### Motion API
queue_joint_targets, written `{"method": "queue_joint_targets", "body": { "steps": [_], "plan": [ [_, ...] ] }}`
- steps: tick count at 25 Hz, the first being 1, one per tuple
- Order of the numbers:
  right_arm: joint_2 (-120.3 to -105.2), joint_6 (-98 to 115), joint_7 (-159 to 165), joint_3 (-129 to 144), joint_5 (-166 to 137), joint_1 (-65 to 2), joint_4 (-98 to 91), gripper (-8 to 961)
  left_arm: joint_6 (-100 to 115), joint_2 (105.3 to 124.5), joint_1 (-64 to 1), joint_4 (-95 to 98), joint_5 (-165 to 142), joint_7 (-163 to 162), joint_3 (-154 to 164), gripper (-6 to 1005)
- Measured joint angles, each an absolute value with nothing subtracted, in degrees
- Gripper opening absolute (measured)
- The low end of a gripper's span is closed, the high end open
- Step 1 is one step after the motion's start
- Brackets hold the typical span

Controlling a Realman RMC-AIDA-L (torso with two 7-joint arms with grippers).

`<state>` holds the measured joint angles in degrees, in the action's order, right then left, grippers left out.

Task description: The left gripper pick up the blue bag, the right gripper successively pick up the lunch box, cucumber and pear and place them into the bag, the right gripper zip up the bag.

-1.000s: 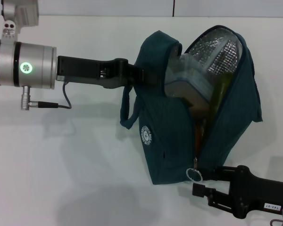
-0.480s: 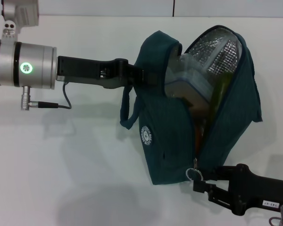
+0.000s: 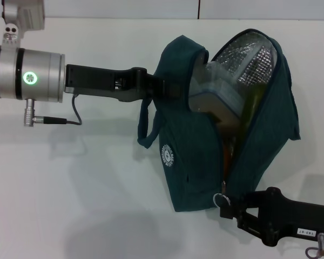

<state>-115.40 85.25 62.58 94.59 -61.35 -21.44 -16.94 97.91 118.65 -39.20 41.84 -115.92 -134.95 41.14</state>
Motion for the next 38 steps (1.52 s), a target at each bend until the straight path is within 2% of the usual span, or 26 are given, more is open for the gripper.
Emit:
{"method": "queue_joint_targets", "body": {
  "steps": [7,13,19,30,38],
  "plan": [
    [-115.39,85.25,62.58,94.66,-61.95,-21.54,-16.86,173,97.91,118.6,-39.2,41.84,-115.89,-134.92,41.13,38],
    [-115.39,85.25,62.58,94.56,-61.97,-21.53,-16.82,29,97.86,118.56,-39.2,41.84,-115.86,-134.91,41.02,39],
    [-115.26,86.11,62.57,93.66,-61.52,-20.98,-16.83,18,97.82,118.55,-39.2,41.83,-115.83,-134.84,40.95,38],
    [-113.43,92.07,62.52,88.56,-61.49,-19.15,-16.44,17,97.72,118.56,-39.05,41.84,-115.82,-134.74,40.86,38],
    [-113.02,94.9,62.54,88.01,-61.46,-18.88,-16.43,17,97.73,118.63,-39.02,41.84,-115.82,-134.74,40.87,39]
  ]
}}
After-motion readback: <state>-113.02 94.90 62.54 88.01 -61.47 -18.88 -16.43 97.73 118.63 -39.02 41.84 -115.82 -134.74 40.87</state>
